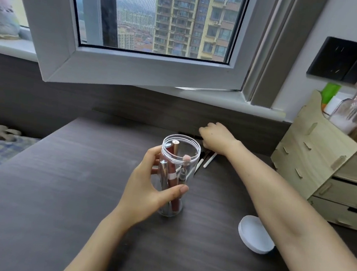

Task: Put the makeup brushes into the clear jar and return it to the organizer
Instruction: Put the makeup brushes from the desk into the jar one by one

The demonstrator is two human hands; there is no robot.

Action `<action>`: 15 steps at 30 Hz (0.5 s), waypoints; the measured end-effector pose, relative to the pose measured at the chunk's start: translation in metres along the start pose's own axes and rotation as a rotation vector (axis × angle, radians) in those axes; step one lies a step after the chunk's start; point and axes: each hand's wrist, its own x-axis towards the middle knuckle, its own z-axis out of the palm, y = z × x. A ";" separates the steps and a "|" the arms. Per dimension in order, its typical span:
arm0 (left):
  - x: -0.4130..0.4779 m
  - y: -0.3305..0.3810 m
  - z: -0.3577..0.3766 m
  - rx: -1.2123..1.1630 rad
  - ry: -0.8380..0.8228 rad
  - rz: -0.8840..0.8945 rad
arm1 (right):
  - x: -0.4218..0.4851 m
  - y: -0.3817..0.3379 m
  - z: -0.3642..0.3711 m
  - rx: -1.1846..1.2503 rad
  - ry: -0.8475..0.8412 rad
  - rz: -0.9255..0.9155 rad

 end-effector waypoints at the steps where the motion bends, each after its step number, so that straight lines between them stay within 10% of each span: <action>1: 0.000 0.000 0.000 -0.002 -0.001 -0.001 | -0.009 0.000 -0.010 0.127 0.065 0.049; 8: -0.001 0.000 0.002 -0.027 0.007 -0.016 | -0.130 0.011 -0.099 1.036 0.434 0.067; 15: -0.004 0.005 0.010 -0.039 -0.048 0.001 | -0.155 -0.021 -0.166 0.246 0.332 -0.181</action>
